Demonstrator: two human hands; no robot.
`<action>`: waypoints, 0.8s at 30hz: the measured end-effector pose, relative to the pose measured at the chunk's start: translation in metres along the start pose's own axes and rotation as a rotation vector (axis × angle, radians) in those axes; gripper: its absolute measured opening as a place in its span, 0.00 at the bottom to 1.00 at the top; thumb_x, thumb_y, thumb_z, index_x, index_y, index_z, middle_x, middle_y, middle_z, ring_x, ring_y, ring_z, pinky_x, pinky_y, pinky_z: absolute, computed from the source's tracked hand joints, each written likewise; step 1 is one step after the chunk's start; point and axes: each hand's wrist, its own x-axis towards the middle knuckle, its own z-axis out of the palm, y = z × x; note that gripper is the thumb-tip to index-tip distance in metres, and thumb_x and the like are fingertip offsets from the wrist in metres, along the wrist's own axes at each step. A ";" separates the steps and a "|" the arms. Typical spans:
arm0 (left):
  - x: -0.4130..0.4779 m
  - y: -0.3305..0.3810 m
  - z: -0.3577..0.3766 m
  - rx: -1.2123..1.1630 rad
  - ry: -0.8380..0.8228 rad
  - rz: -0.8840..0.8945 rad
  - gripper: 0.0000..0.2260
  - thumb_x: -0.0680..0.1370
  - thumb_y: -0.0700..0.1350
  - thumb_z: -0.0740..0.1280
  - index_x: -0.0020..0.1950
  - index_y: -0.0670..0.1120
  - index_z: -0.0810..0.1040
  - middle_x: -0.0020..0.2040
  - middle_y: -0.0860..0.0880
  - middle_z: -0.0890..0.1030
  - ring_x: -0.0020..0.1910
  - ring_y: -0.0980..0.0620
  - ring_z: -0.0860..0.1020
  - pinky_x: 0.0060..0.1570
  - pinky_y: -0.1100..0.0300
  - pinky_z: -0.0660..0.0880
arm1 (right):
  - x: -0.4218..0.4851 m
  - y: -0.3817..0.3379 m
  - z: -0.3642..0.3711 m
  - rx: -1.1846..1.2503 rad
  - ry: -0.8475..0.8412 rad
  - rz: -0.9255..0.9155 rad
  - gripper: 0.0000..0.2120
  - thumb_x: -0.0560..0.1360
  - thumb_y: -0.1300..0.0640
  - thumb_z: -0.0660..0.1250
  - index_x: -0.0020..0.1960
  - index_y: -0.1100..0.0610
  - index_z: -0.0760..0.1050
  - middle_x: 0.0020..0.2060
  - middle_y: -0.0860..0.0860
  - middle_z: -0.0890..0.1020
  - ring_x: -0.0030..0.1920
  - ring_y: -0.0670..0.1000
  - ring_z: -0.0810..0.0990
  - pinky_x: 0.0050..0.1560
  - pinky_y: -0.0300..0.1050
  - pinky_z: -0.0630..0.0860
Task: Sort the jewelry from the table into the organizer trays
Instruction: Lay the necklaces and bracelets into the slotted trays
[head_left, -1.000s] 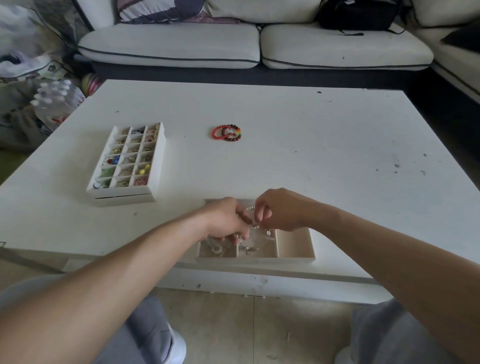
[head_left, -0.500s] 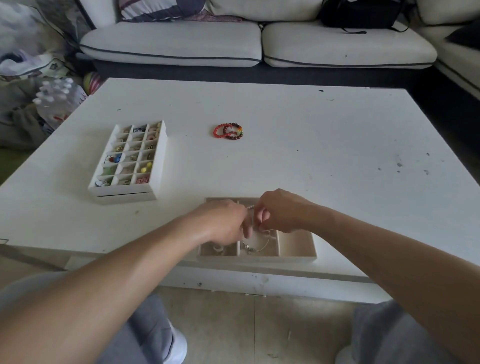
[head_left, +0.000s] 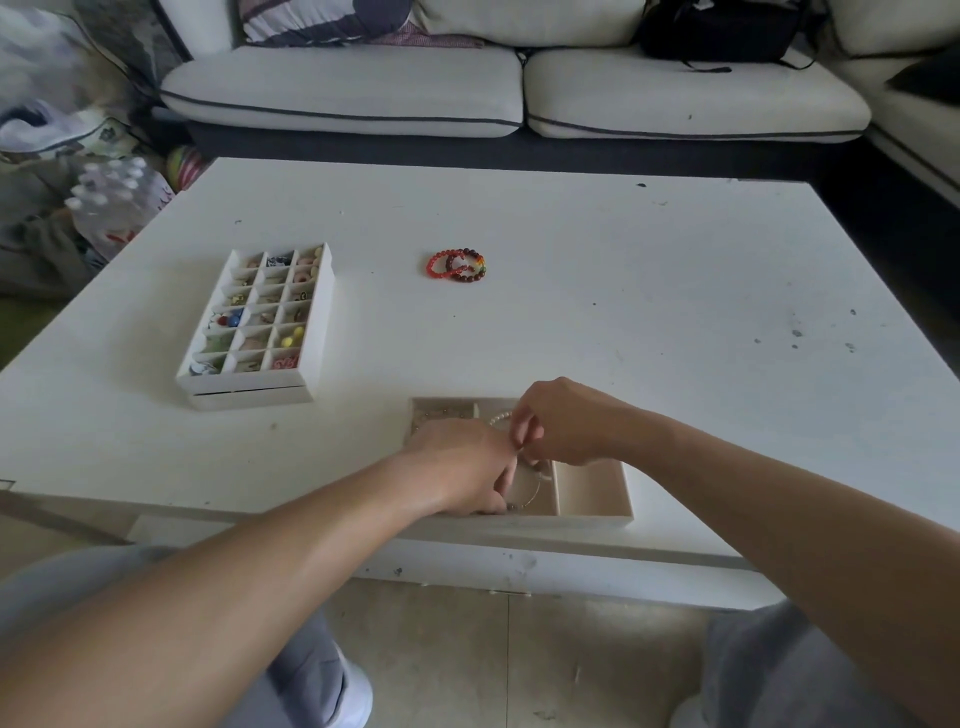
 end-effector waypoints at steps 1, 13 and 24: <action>0.001 0.000 0.000 -0.011 -0.004 -0.001 0.03 0.76 0.53 0.71 0.45 0.55 0.82 0.41 0.58 0.80 0.45 0.54 0.81 0.46 0.55 0.79 | 0.001 0.000 0.001 0.005 -0.004 0.002 0.11 0.73 0.60 0.70 0.42 0.44 0.80 0.37 0.40 0.84 0.43 0.44 0.83 0.50 0.50 0.83; 0.007 -0.002 -0.001 -0.051 0.049 -0.034 0.05 0.76 0.50 0.65 0.41 0.53 0.80 0.44 0.54 0.83 0.46 0.49 0.81 0.45 0.54 0.79 | 0.001 0.004 -0.001 0.043 -0.037 -0.034 0.13 0.73 0.64 0.65 0.46 0.47 0.83 0.35 0.42 0.84 0.38 0.43 0.82 0.47 0.45 0.81; 0.021 -0.013 -0.023 -0.173 -0.026 -0.092 0.08 0.74 0.47 0.65 0.42 0.49 0.84 0.44 0.52 0.85 0.45 0.49 0.83 0.45 0.53 0.79 | 0.019 0.003 -0.020 0.084 0.104 -0.016 0.11 0.72 0.62 0.68 0.48 0.47 0.83 0.42 0.42 0.83 0.47 0.47 0.82 0.49 0.47 0.81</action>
